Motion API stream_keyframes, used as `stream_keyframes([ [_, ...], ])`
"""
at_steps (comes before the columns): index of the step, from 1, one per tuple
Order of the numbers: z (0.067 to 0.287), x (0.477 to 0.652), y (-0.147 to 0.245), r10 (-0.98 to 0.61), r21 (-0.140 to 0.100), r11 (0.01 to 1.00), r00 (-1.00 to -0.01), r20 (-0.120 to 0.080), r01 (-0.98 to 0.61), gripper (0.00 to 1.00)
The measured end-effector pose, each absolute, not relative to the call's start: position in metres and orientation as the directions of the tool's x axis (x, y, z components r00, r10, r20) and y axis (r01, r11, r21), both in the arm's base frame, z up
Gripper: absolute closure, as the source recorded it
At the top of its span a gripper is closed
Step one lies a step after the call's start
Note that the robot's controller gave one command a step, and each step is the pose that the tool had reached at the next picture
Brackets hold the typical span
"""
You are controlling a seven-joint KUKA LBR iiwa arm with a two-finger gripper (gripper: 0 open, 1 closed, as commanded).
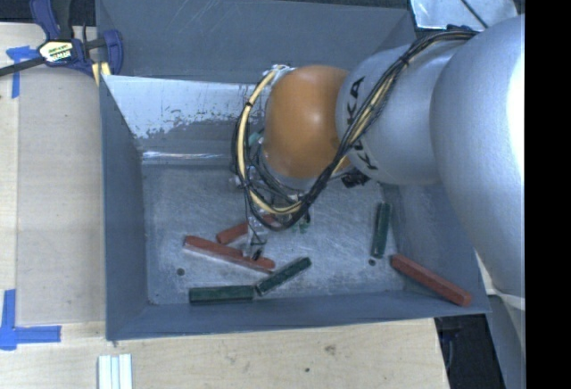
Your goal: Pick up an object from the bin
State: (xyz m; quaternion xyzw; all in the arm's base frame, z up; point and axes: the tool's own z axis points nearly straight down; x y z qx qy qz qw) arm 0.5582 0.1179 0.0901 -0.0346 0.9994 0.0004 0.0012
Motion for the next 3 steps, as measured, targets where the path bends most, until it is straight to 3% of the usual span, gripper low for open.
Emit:
stream_keyframes([
  [1,0.0700,0.5312,0.1177,-0.045,0.001,0.999,-0.999,-0.001,-0.045,0.00],
  [2,0.0726,0.5330,0.1185,-0.044,0.002,0.999,-0.999,-0.005,-0.044,1.00],
  [3,0.0709,0.5324,0.1174,-0.042,0.000,0.999,-0.999,-0.002,-0.042,0.00],
])
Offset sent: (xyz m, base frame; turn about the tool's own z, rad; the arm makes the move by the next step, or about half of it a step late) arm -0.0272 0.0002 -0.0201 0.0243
